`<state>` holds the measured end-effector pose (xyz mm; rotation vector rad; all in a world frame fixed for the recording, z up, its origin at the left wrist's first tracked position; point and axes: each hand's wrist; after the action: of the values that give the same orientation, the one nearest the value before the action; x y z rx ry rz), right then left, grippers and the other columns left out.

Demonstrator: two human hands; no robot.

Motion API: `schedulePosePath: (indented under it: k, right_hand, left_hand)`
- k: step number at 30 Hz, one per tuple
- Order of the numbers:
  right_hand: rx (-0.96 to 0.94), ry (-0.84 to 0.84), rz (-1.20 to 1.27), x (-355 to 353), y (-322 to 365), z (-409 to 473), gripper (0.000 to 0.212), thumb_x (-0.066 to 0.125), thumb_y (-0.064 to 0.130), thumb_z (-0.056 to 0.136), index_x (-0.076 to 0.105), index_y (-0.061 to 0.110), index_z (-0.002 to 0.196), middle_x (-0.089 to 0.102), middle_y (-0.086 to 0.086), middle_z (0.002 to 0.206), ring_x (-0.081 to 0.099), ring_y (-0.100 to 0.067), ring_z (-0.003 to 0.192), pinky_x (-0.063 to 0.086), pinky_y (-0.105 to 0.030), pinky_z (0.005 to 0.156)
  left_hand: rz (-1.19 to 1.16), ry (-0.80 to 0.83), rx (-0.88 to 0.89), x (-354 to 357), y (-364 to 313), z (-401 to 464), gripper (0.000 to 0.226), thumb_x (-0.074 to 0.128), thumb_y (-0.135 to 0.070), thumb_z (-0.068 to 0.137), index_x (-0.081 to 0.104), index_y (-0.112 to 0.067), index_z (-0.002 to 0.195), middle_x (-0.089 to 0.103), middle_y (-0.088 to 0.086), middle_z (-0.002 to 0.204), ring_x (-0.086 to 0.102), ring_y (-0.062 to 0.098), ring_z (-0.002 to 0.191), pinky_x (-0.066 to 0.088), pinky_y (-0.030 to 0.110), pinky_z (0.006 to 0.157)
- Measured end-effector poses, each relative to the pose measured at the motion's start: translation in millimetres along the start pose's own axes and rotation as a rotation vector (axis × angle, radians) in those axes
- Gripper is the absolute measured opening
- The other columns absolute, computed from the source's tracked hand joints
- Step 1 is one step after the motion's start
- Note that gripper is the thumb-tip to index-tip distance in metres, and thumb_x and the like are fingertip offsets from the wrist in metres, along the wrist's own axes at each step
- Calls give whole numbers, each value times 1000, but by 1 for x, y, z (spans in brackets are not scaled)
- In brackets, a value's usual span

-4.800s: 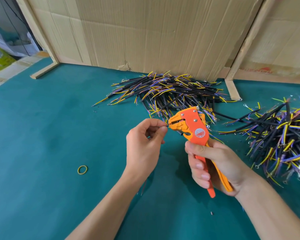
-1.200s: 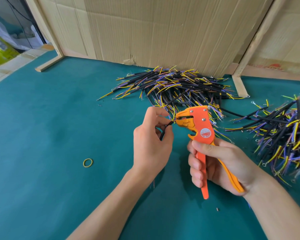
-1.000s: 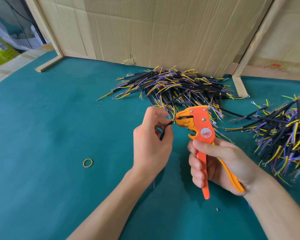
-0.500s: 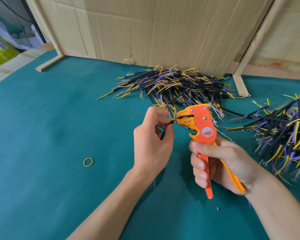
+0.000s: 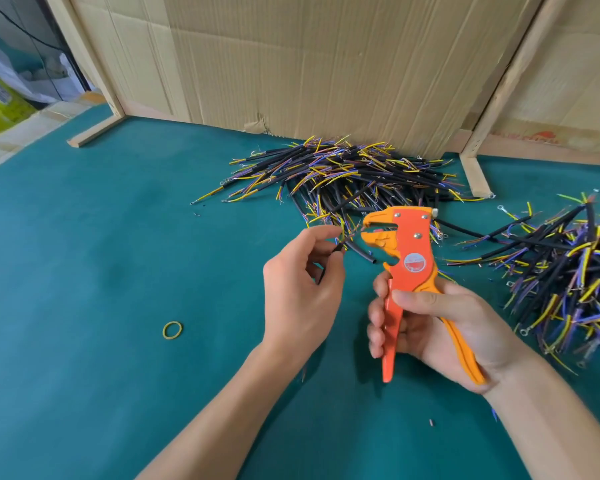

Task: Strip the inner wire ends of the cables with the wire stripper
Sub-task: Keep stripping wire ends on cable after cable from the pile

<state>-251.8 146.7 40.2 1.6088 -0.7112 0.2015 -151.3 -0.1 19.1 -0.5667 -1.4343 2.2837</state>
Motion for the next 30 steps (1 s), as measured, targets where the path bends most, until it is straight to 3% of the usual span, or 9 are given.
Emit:
schedulePosePath:
  k: [7,15,23,30]
  right_hand:
    - [20,-56,7,-6,6,-2,49,92,20,64,66,3,102,62,-29,89,62,-41,74,56,-50,67]
    - [78,5,-32,-1,6,-3,43,88,17,70,65,2,104,62,-32,90,63,-43,73,56,-51,68]
    - [95,28,-105,-5,8,-5,34,82,14,75,62,4,101,58,-28,84,61,-40,70,55,-49,65]
    - [101,5,-103,-6,6,-3,28,79,21,81,59,6,93,55,-21,74,57,-34,59,52,-45,58]
  left_hand:
    - [-20,2,-51,-2,-1,4,24,66,-1,90,75,-21,98,73,-12,79,64,7,68,48,15,67]
    - [-30,120,-52,-3,-2,3,24,61,3,91,72,-18,98,72,-3,79,68,21,78,57,44,76]
    - [7,164,-23,-7,0,5,30,63,5,90,69,-24,92,75,-6,81,68,7,72,58,33,75]
    - [35,167,-16,-8,0,7,32,64,4,88,69,-27,89,75,-10,82,67,6,70,57,28,72]
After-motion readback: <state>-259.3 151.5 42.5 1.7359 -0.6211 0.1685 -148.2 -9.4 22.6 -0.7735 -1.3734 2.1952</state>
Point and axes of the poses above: each hand's wrist, its own z-axis towards the middle knuckle, its own x-axis out of the palm, y = z × x
